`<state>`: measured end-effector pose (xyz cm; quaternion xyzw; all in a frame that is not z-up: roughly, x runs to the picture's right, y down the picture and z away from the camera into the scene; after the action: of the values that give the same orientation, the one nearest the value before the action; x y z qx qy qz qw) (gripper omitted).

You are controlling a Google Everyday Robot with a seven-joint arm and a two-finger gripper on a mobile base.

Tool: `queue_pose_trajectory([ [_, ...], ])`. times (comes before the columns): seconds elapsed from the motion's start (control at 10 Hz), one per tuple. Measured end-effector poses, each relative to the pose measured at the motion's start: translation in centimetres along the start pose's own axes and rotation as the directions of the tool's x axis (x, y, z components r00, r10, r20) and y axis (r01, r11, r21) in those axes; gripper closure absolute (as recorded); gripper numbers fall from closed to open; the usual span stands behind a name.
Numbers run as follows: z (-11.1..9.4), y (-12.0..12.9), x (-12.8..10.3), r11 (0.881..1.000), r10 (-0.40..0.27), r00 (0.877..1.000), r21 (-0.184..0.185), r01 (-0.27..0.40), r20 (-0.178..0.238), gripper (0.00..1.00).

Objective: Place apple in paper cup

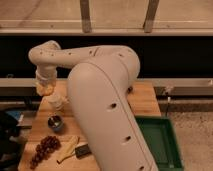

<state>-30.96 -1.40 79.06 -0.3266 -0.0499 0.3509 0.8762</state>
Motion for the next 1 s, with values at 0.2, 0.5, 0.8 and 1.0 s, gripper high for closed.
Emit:
queue_pose_trajectory([
  [0.2, 0.9, -1.2, -0.3, 1.0, 0.008, 1.0, -0.015, -0.008, -0.001, 0.35],
  [0.5, 1.7, -3.4, -0.7, 0.999, 0.026, 1.0, -0.027, -0.026, 0.007, 0.27],
  [0.8, 2.3, -4.8, 0.3, 0.998, 0.042, 0.999, -0.041, -0.041, 0.007, 0.27],
  [1.0, 2.4, -4.8, 1.0, 0.998, 0.047, 0.999, -0.049, -0.046, 0.008, 0.27],
])
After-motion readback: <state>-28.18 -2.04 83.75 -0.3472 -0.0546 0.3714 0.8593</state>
